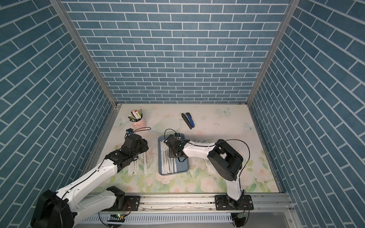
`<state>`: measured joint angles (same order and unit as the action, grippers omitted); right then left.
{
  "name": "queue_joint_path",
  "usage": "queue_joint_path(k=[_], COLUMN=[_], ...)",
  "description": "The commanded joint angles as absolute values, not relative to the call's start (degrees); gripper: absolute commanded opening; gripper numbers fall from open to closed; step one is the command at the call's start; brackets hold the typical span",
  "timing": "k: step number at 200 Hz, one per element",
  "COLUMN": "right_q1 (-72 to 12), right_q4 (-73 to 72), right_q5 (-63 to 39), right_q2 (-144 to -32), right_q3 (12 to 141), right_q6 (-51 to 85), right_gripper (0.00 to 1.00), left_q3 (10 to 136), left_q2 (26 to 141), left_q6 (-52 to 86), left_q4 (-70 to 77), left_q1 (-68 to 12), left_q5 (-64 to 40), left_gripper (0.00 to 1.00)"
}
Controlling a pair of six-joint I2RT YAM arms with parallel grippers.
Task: Put the straws into the storage box
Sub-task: Place the straw in the storage box.
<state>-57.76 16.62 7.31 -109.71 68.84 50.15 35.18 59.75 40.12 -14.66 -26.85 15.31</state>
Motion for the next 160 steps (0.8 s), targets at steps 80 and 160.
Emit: queue_joint_path(k=[80,160], right_q1=[-57.57,-57.44], right_q4=[16.51,19.49], right_q5=[6.14,6.65], right_q2=[-111.67,-103.77], right_q3=[70.89,71.77], right_q6=[50.01,47.20], right_gripper=[0.10,0.36], left_q3=[34.59,32.52], left_q2=[60.64,67.86], left_q6=[39.98,39.14], left_q4=[-14.32,-13.28], left_q1=[-26.50,-22.70], left_q5=[15.29,12.31], left_gripper=[0.57,0.37])
